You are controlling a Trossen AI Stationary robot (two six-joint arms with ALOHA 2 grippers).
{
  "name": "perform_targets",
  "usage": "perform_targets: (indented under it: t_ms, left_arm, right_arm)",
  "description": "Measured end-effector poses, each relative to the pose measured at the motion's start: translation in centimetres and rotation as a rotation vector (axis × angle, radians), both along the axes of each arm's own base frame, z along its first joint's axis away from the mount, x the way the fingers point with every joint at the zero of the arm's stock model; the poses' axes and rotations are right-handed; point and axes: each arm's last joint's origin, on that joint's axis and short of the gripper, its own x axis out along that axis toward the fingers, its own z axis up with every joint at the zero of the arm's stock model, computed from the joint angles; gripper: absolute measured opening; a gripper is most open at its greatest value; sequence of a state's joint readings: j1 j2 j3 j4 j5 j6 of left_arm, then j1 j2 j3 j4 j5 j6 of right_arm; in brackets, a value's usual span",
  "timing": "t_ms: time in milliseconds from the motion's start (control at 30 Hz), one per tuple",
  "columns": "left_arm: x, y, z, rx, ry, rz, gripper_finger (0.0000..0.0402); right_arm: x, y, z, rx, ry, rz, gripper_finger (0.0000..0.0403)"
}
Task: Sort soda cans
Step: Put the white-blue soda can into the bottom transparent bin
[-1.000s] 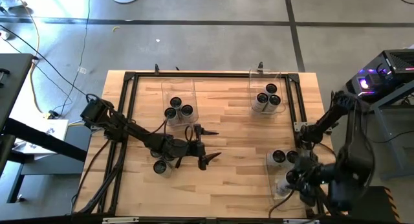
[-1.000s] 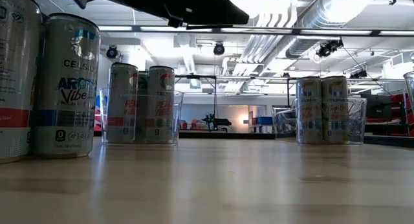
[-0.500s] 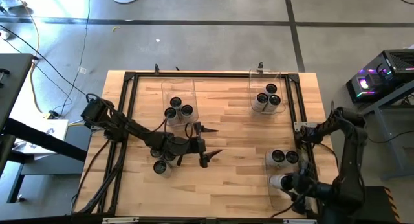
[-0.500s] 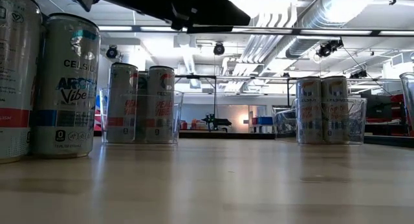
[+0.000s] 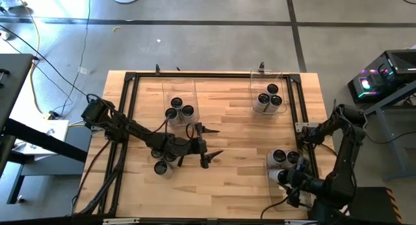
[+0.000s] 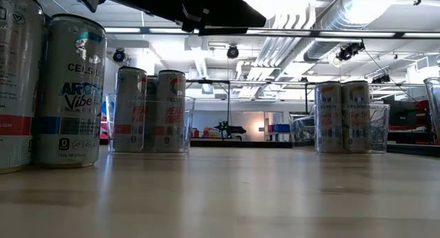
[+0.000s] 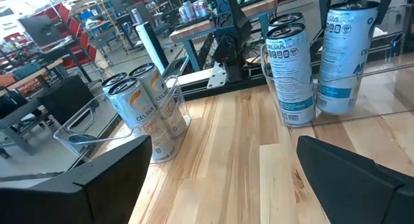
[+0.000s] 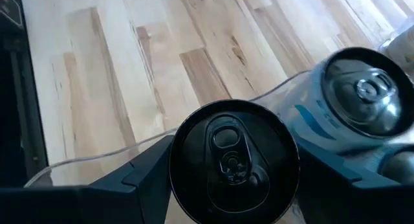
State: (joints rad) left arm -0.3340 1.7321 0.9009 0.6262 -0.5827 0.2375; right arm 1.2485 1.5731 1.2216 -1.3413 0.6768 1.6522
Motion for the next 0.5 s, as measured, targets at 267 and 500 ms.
perform_targets:
  t_ms: [267,500]
  left_arm:
    - [0.0,0.0,0.1,-0.002,-0.006,0.000,0.0381]
    - [0.0,0.0,0.1,-0.002,-0.006,0.000,0.0381]
  right_arm:
    - [1.6,-0.4,-0.1,-0.044,0.048,0.048,0.0240]
    - [3.2,-1.2,-0.1,-0.064,0.085,0.038,0.0269]
